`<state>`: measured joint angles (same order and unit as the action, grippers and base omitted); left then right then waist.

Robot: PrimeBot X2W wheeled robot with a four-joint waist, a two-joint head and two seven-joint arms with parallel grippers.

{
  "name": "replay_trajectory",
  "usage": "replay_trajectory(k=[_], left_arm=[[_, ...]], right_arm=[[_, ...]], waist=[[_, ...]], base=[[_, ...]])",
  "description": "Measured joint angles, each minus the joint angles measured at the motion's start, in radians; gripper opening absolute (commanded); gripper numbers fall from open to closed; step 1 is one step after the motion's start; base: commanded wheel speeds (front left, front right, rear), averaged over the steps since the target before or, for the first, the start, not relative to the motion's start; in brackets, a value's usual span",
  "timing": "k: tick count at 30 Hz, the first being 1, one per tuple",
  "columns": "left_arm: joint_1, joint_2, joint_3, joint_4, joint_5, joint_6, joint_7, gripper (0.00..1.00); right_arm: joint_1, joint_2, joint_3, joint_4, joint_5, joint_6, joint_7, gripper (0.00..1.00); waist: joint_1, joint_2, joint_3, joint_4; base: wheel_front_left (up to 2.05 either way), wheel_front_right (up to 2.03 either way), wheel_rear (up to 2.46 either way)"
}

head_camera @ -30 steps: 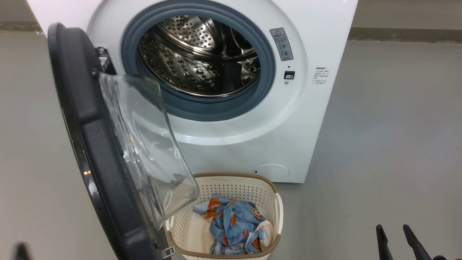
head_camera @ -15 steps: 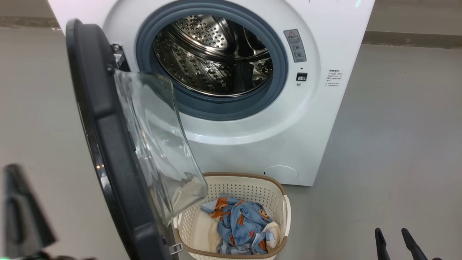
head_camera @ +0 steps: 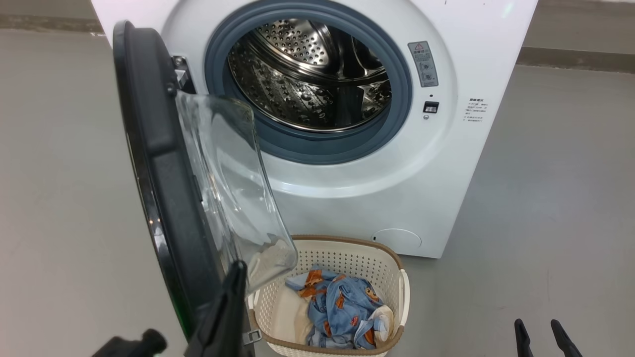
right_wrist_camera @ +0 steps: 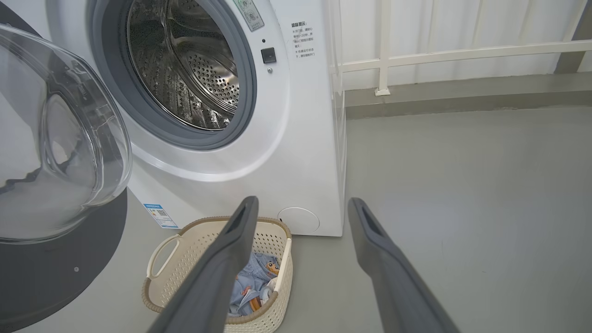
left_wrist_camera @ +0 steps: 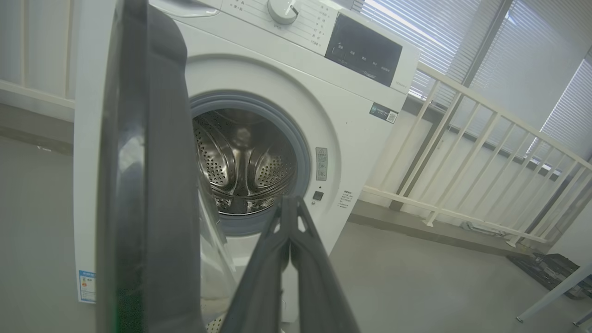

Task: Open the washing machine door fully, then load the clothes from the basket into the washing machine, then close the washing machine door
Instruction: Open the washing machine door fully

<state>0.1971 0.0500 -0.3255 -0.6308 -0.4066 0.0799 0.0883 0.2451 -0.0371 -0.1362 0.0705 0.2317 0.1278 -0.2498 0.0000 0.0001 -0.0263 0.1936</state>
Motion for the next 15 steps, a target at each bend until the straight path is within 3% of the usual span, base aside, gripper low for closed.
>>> replay_trajectory(k=[15], left_arm=[[0.015,0.003,-0.045,0.178,-0.07,0.077,0.064,0.0]], right_arm=[[0.0,0.0,0.002,0.001,0.009,0.0,0.0,1.0]], waist=[[0.0,0.0,0.011,0.03]], base=[[0.0,0.0,0.0]])
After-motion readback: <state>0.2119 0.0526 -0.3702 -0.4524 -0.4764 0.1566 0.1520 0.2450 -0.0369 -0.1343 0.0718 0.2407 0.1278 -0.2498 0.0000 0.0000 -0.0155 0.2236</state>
